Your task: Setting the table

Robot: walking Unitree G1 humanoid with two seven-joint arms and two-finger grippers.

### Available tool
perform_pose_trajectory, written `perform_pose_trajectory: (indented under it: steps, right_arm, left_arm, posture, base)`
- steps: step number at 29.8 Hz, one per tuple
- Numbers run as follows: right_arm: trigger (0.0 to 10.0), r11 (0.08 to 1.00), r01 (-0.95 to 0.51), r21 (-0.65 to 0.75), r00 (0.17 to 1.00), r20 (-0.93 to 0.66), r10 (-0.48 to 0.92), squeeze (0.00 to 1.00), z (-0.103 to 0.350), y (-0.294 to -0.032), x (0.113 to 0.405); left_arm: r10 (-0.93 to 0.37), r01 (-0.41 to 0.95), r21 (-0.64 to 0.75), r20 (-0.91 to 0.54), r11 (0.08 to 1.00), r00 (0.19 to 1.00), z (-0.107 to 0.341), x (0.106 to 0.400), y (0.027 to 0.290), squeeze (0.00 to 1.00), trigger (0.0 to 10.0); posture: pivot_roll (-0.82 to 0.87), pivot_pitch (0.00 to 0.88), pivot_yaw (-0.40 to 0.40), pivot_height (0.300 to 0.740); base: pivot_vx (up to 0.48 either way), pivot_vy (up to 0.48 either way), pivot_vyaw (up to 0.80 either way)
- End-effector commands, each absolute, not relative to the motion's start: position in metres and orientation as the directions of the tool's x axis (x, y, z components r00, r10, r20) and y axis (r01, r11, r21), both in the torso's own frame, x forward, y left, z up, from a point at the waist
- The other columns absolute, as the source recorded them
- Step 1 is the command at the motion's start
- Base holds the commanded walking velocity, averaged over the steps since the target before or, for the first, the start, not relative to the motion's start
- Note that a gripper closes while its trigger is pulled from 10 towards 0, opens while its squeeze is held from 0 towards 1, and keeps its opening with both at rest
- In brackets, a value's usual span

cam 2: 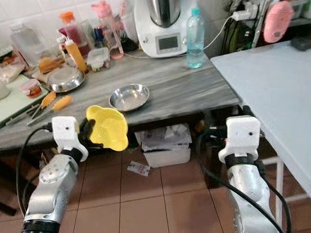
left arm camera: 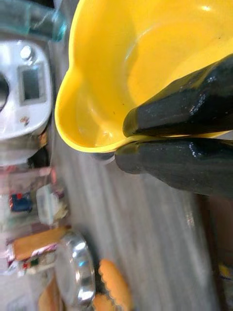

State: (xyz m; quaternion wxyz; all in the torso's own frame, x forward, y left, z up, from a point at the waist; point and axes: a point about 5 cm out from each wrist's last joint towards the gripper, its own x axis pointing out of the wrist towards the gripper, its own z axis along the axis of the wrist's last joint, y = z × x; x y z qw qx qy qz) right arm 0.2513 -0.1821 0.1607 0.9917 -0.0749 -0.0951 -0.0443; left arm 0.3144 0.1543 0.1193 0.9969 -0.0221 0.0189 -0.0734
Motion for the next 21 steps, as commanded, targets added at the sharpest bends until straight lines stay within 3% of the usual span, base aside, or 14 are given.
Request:
perform_pose_trajectory:
  steps: [1, 21]
  right_arm:
    - [10.0, 0.99, 0.07, -0.126, 0.976, 0.212, -0.042, 0.0, 0.1643, -0.1731, 0.2531]
    - [10.0, 0.99, 0.051, -0.131, 0.976, 0.217, -0.022, 0.0, 0.1647, -0.1702, 0.2522]
  left_arm:
    - [-0.115, 0.114, -0.025, -0.015, 0.993, 0.993, 0.1261, 0.3171, 0.167, 0.0, 10.0]
    - [-0.101, 0.101, -0.032, 0.011, 0.994, 0.995, 0.1325, 0.3185, 0.1674, 0.0, 10.0]
  posture:
    - [-0.07, 0.0, 0.099, 0.74]
    - [-0.07, 0.0, 0.103, 0.74]
  base:
    - [0.48, 0.0, 0.0]
    - [0.479, 0.0, 0.0]
